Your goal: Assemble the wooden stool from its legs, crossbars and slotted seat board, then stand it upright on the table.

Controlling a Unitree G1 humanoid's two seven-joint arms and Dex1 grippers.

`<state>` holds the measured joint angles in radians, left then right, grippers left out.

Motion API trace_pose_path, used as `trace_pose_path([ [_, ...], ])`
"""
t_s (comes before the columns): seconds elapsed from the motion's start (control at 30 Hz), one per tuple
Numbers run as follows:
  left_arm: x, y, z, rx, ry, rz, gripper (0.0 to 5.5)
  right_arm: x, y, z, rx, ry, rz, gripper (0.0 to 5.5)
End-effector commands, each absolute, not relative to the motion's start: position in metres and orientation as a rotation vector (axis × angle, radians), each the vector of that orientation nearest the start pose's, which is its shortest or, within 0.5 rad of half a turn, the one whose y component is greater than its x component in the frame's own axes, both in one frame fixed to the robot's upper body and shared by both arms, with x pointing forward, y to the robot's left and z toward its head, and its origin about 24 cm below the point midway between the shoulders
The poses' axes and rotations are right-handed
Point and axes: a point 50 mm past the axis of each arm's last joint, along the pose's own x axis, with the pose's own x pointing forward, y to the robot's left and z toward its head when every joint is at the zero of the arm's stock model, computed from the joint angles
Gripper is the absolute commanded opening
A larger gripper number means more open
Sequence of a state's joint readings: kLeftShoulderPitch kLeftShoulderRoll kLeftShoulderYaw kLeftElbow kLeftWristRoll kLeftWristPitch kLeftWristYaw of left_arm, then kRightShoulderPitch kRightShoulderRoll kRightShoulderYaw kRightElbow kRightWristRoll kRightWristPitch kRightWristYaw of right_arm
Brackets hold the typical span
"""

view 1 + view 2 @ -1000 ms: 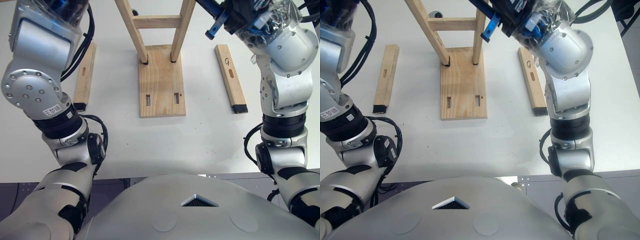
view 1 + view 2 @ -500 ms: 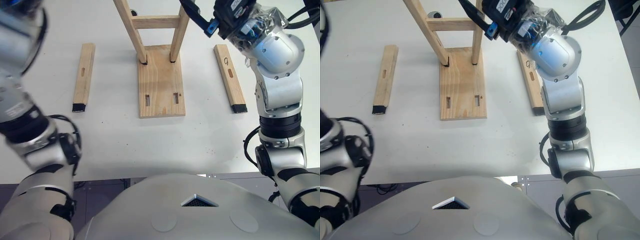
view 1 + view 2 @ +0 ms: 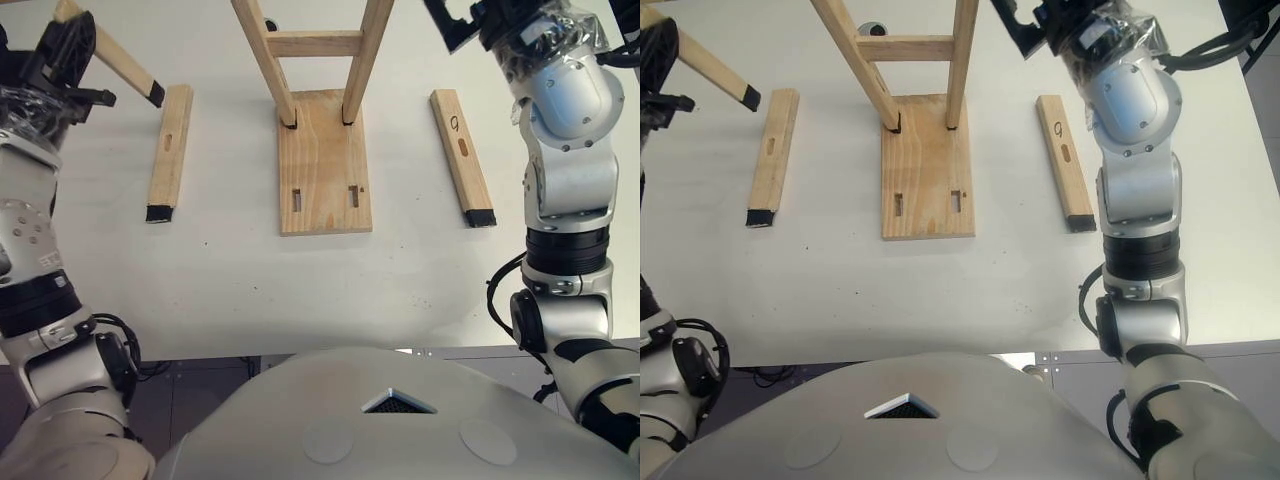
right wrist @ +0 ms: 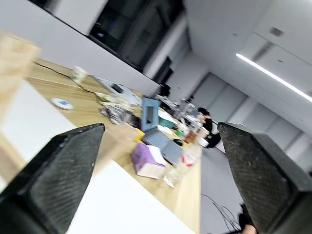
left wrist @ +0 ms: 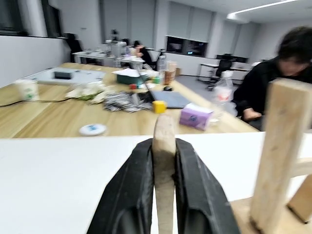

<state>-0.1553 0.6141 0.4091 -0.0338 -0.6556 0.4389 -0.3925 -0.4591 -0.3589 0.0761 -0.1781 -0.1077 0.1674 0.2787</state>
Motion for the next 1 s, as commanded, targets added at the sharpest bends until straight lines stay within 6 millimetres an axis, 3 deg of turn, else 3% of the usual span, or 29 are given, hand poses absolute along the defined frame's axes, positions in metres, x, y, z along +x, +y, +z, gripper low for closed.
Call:
trace_pose_path([
  [0.03,0.261,0.314,0.129,-0.141,-0.014,-0.077,0.38,0.311,-0.148,0.192,-0.491,-0.391,0.303,4.28],
  [0.4,0.255,0.32,0.096,-0.153,0.067,-0.06,0.38,0.309,-0.145,0.182,-0.499,-0.366,0.325,4.28],
  [1.0,0.248,0.32,0.082,-0.156,0.104,-0.062,0.38,0.31,-0.143,0.173,-0.521,-0.326,0.345,4.28],
])
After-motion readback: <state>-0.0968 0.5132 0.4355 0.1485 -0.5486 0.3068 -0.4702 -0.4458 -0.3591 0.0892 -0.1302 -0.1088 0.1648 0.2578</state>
